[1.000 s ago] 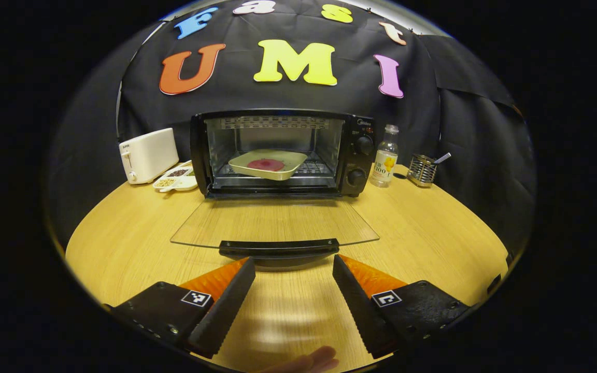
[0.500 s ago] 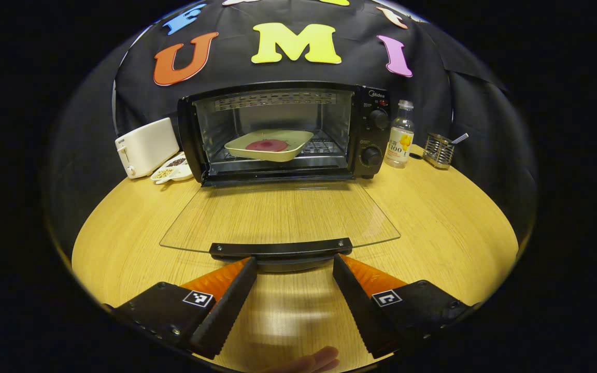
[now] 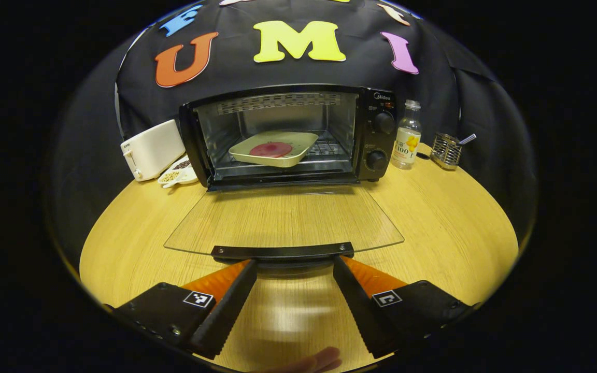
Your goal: Open the electric oven with the left hand, put the food in, and close the electric oven.
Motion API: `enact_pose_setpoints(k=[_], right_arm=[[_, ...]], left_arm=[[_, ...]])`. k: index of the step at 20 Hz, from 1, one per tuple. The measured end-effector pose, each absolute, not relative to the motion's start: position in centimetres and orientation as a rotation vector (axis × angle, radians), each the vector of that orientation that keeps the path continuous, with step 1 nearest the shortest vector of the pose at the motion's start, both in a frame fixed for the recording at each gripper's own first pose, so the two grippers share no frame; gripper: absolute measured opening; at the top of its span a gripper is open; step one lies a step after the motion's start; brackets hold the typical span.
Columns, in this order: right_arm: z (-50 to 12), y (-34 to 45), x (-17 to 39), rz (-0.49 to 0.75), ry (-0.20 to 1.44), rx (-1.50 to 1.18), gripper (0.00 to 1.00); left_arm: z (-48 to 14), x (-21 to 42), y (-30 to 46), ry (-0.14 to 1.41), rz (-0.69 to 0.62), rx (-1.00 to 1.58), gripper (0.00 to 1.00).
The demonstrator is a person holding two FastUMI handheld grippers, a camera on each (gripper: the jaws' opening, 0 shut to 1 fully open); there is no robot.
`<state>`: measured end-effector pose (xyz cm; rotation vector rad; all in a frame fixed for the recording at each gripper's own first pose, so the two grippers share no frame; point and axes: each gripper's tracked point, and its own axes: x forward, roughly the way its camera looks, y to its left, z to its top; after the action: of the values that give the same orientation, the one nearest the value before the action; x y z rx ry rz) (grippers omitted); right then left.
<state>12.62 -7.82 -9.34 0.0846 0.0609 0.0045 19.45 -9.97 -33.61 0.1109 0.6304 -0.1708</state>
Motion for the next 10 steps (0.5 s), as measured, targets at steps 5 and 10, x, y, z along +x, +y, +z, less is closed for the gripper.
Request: enact_pose_setpoints(k=[5, 10], right_arm=[[-9.1, -7.9, 12.5, -0.001, 0.051, 0.074, 1.00], [-9.2, -8.7, 12.2, -0.021, 0.063, 0.064, 1.00]], left_arm=[[-30.5, 20.1, -10.2, 0.563, -0.167, 0.114, 0.95], [-27.2, 21.7, -10.1, 0.478, -0.167, 0.124, 0.96]])
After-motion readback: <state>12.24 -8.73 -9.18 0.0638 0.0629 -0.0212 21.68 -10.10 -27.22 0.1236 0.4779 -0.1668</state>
